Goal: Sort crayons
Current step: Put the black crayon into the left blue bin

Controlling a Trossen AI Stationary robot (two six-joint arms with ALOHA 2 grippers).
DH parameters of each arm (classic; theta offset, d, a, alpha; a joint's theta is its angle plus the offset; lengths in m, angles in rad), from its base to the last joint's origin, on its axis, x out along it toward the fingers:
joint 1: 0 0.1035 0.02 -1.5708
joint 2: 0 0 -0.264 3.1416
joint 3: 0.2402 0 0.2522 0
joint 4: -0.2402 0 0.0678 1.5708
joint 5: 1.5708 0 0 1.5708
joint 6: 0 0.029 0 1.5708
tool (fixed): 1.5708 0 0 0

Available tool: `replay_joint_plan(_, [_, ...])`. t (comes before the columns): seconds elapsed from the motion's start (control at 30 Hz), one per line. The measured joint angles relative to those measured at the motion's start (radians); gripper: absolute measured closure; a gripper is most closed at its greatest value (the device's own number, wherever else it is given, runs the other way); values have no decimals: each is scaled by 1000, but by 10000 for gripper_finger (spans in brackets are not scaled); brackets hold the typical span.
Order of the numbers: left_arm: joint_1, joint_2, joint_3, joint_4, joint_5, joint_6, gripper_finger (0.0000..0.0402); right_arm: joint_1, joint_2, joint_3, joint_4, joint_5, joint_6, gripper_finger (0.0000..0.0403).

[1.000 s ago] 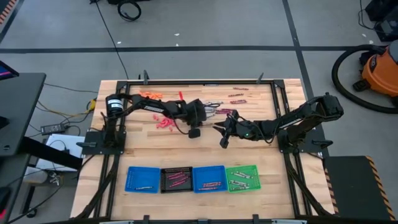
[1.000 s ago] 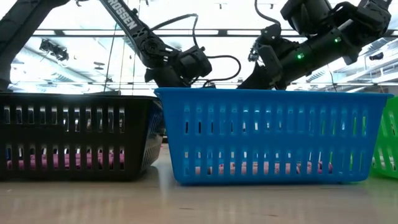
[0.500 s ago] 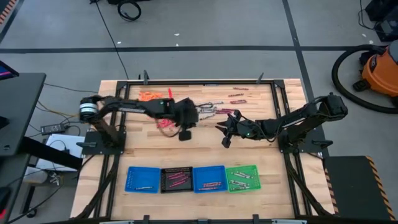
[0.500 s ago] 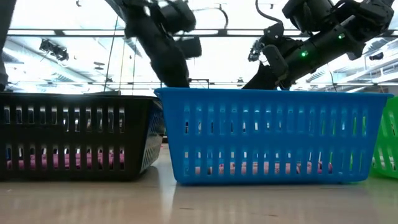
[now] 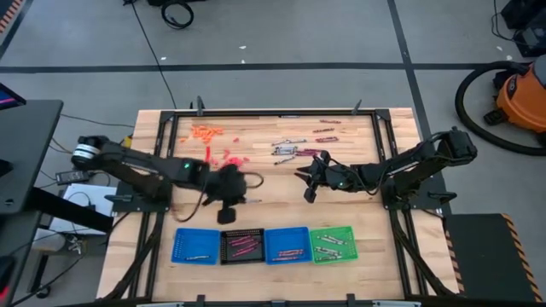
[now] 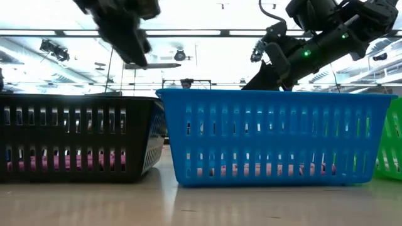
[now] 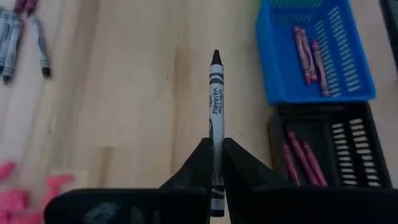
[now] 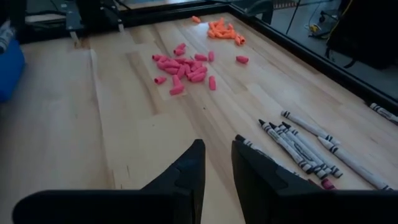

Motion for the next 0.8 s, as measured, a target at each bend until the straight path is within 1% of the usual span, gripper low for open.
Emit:
replay_joint_plan(0.13, [-109,-62,-48,-58,-51,-125,383,11,0,0,19,-1,1,317])
replay_joint_plan(0.3, [-241,-122,-120,-67,-58,-272,383,15,-1,0,26,0,1,317])
replay_joint_plan(0.53, [-421,-178,-204,-108,-54,-433,383,14,-1,0,32,2,-4,317])
replay_joint_plan(0.73, [-528,-226,-262,-137,-52,-554,383,12,-1,0,25,4,-3,317])
replay_joint_plan(0.8, [-553,-237,-283,-118,-47,-591,383,12,-2,-1,19,10,-3,317])
